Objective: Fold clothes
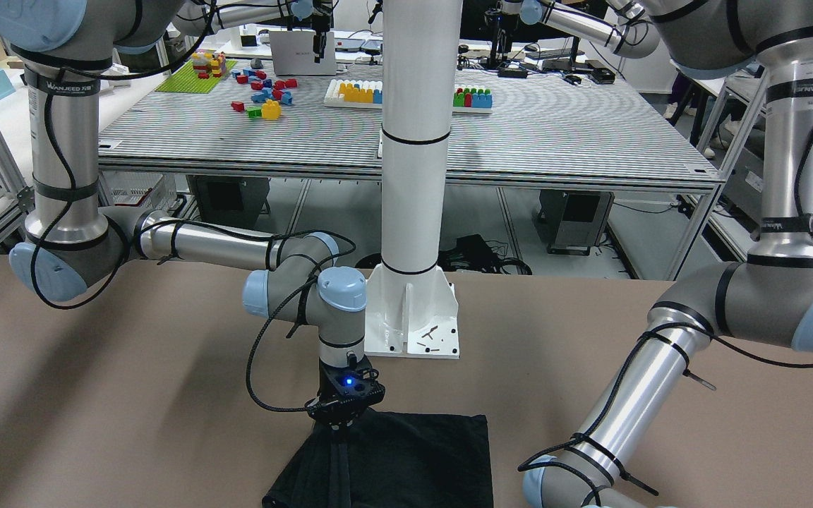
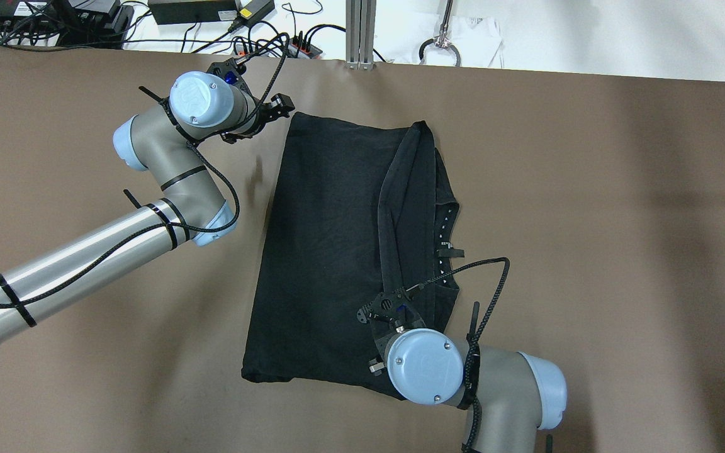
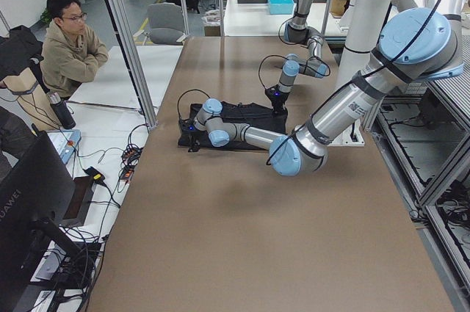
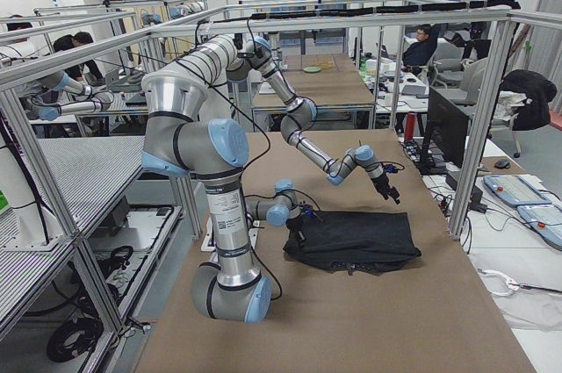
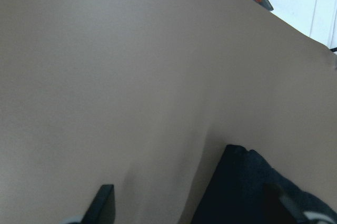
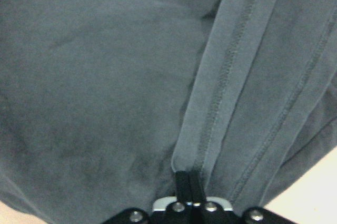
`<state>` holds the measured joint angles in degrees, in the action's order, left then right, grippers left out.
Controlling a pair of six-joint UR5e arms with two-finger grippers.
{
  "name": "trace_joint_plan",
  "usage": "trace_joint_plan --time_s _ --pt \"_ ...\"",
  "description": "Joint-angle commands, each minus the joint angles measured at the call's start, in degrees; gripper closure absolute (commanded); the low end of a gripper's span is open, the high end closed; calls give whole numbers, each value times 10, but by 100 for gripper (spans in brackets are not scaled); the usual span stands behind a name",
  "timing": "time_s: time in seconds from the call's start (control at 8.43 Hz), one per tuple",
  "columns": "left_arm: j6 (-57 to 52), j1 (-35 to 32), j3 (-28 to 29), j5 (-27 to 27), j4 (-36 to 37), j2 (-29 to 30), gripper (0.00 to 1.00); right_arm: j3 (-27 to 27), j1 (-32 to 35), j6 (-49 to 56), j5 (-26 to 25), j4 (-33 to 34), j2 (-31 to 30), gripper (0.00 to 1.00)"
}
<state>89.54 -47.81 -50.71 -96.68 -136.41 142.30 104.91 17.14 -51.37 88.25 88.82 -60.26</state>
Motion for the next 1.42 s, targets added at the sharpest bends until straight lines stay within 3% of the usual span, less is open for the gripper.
trace_joint_plan --time_s 0.0,0.12,0.36,0.59,0.71,0.83,1.07,1.31 --pt "5 1 -1 0 0 2 0 82 15 -1 35 8 -71 100" --pt "11 1 -2 1 -1 2 0 119 -3 -23 26 8 -99 100" --pt "19 2 -3 1 -1 1 0 129 -79 -141 -20 15 -121 100" --pt "20 4 -12 4 -1 -1 0 145 -69 -135 -12 16 -139 100" --pt "29 4 -13 4 -1 -1 0 149 -50 -133 1 16 -142 73" --pt "30 5 -12 4 0 -1 0 151 -48 -135 5 17 -141 9" --pt "31 7 -13 4 0 1 0 151 -51 -206 0 16 -137 5" --pt "31 7 -13 4 1 1 0 148 -59 -541 -18 11 -109 5"
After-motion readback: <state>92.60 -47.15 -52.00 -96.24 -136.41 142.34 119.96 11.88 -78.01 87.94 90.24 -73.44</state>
